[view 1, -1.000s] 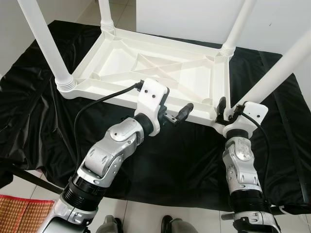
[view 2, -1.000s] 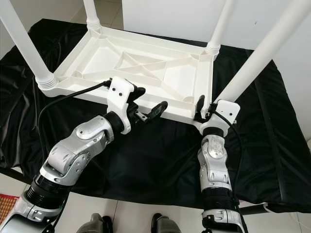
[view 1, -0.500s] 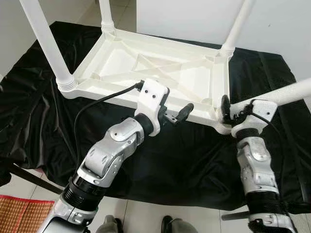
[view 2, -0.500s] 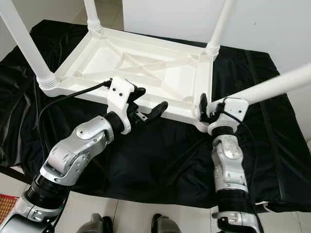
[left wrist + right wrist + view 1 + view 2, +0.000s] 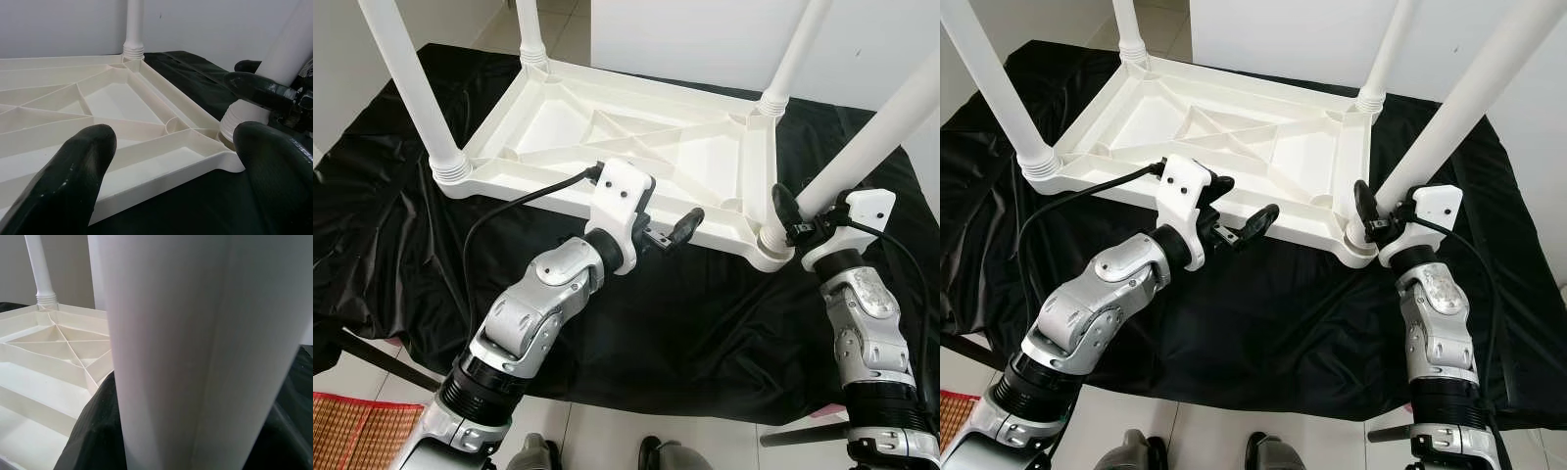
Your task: Building children table
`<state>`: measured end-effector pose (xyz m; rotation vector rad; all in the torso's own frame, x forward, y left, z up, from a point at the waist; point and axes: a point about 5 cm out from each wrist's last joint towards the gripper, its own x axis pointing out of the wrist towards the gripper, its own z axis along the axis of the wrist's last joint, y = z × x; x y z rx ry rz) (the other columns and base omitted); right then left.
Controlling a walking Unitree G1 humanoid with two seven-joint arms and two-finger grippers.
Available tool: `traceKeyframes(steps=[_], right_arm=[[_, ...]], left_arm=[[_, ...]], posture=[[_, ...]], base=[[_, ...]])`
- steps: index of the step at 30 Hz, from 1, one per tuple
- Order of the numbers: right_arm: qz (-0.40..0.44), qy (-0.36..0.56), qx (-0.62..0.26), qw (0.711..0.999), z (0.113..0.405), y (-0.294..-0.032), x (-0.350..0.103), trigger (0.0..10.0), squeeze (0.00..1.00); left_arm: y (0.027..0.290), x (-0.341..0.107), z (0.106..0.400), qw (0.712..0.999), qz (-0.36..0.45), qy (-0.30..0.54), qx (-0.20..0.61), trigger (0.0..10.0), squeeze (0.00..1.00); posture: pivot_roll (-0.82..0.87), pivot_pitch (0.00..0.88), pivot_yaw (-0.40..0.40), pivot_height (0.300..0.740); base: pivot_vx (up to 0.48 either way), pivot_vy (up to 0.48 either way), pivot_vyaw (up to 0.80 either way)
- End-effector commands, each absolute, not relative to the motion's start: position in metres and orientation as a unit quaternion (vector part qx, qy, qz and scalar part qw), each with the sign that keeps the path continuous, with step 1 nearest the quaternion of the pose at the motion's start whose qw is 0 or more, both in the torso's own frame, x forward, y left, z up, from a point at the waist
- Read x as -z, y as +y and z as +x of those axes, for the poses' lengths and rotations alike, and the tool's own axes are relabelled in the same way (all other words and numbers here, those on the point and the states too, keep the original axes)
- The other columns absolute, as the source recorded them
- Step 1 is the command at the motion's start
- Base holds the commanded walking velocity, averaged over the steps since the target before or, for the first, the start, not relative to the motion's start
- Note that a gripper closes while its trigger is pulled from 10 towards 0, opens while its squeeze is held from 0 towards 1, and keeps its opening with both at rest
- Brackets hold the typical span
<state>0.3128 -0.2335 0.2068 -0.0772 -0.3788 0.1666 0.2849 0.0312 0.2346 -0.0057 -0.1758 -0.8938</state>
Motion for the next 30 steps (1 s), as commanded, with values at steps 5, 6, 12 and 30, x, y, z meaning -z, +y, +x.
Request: traceKeyframes(steps=[5,6,12,30], right_arm=[[-0.037,-0.187,-0.097,0.977,0.314,-0.237,-0.214,0.2,0.00],[-0.043,-0.180,-0.105,0.977,0.314,-0.236,-0.215,3.3,0.00],[-0.051,-0.150,-0.137,0.978,0.316,-0.232,-0.213,10.0,0.00],[-0.083,-0.095,-0.338,0.933,0.313,-0.192,-0.221,10.0,0.00]], left_arm=[[0.028,-0.238,0.279,0.873,0.004,-0.091,0.480,10.0,0.00],[0.029,-0.239,0.278,0.870,0.003,-0.092,0.484,10.0,0.00],[0.027,-0.242,0.274,0.850,0.005,-0.096,0.518,10.0,0.00],[0.011,-0.272,0.280,0.797,0.009,-0.120,0.592,10.0,0.00]], posture=[[0.01,0.155,-0.016,0.740],[0.01,0.155,-0.016,0.740],[0.02,0.153,-0.024,0.740],[0.03,0.144,-0.056,0.740]], base=[[0.000,0.000,0.00],[0.000,0.000,0.00],[0.000,0.000,0.00],[0.000,0.000,0.00]])
